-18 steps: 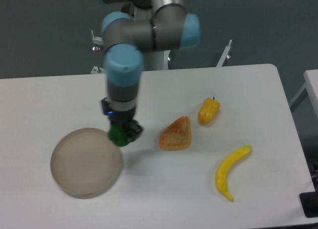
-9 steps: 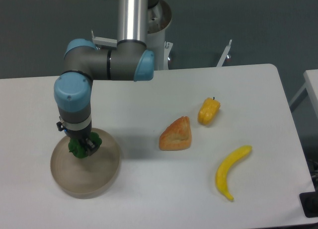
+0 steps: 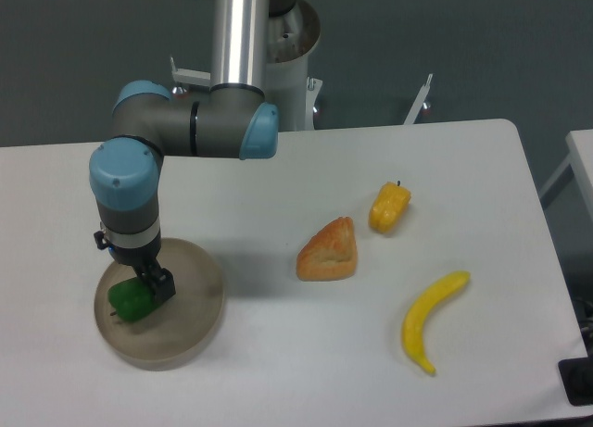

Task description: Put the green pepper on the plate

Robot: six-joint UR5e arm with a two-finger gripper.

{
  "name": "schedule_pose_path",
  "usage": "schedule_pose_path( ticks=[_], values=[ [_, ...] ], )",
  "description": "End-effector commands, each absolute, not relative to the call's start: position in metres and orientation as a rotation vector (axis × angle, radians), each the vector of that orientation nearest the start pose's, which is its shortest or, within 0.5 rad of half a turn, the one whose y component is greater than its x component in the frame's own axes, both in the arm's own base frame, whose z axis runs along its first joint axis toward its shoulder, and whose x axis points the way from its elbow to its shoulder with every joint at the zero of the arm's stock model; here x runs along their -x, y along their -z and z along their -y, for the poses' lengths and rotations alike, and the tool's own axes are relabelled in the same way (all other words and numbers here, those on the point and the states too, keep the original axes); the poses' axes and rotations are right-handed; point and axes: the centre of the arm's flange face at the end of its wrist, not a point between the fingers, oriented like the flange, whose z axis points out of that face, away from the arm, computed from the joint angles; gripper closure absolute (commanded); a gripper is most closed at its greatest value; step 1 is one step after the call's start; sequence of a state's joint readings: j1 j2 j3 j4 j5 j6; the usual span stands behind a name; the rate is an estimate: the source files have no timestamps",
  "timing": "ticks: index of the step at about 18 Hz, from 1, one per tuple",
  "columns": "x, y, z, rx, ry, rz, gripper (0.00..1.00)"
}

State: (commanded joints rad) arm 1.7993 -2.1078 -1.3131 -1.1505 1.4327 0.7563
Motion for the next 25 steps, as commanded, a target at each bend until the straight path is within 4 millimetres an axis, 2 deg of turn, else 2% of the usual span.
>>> schedule_pose_path(
  ticks=[2,6,9,10,11,12,15,19,23,25],
  values=[
    [0.037,-0.352,-0.716,2.839,0.033,-0.766,0.0],
    [0.115,-0.395,-0.687,2.861,-0.131,-0.636,0.0],
    [0.174,-0.413,-0.663,2.861,-0.162,-0.636,0.0],
    [0.19,-0.415,-0.651,2.874,-0.161,-0.638,0.0],
    [0.218,-0.42,-0.628,2.892,-0.156,-0.64,0.0],
    [0.237,-0.421,-0.613,2.905,-0.155,-0.679,0.0],
    [0.279,-0.417,-0.586,2.936,-0.117,-0.76,0.0],
    [0.329,-0.402,-0.563,2.915,-0.09,-0.952,0.0],
    [0.351,-0.384,-0.55,2.913,-0.022,-1.048,0.0],
    [0.352,-0.379,-0.547,2.921,0.005,-1.066,0.0]
  ],
)
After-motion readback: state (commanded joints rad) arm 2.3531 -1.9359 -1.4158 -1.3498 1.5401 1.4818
